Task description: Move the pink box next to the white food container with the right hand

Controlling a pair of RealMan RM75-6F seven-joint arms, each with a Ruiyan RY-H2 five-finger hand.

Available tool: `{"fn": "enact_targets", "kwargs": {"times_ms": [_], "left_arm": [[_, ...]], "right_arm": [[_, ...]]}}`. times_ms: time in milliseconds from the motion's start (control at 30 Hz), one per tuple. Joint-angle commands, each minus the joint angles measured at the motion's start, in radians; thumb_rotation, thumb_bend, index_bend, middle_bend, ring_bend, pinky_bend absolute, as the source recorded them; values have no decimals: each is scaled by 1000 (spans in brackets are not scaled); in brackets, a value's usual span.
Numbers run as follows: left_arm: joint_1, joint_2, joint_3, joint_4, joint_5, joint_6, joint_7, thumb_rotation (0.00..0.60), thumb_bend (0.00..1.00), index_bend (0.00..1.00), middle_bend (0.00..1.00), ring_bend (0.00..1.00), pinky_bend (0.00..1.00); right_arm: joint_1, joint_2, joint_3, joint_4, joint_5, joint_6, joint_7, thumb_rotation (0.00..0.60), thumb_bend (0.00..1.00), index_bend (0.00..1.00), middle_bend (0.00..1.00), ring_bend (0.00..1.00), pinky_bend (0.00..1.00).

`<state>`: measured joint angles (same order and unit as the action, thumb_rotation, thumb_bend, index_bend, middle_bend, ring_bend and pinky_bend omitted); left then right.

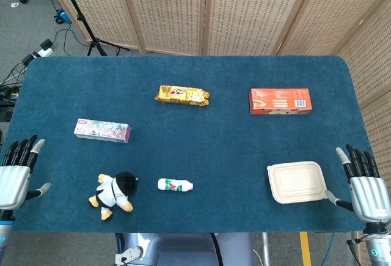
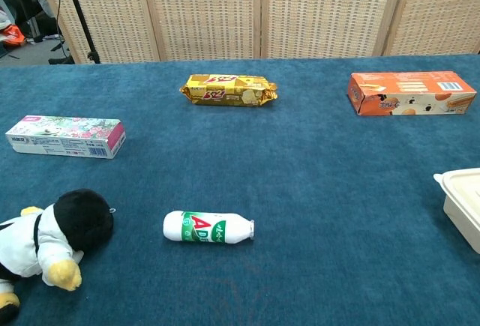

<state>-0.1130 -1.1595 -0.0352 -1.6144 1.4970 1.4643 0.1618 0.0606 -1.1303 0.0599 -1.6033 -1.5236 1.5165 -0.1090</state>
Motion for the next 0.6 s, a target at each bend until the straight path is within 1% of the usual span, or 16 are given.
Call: {"fn": "enact_targets", "kwargs": {"times_ms": [33, 600], "left_arm": [[0, 0, 0, 0, -1, 0, 0, 600, 0, 0, 0, 0, 0], [1, -7, -3, -4, -8, 1, -3, 600, 0, 0, 0, 0, 0]], "right_arm": [[0, -1, 0, 1, 0, -1, 0, 600, 208, 20, 0, 0, 0], [3, -4, 0, 1, 0, -6, -3, 600, 208, 20, 0, 0, 0]]}}
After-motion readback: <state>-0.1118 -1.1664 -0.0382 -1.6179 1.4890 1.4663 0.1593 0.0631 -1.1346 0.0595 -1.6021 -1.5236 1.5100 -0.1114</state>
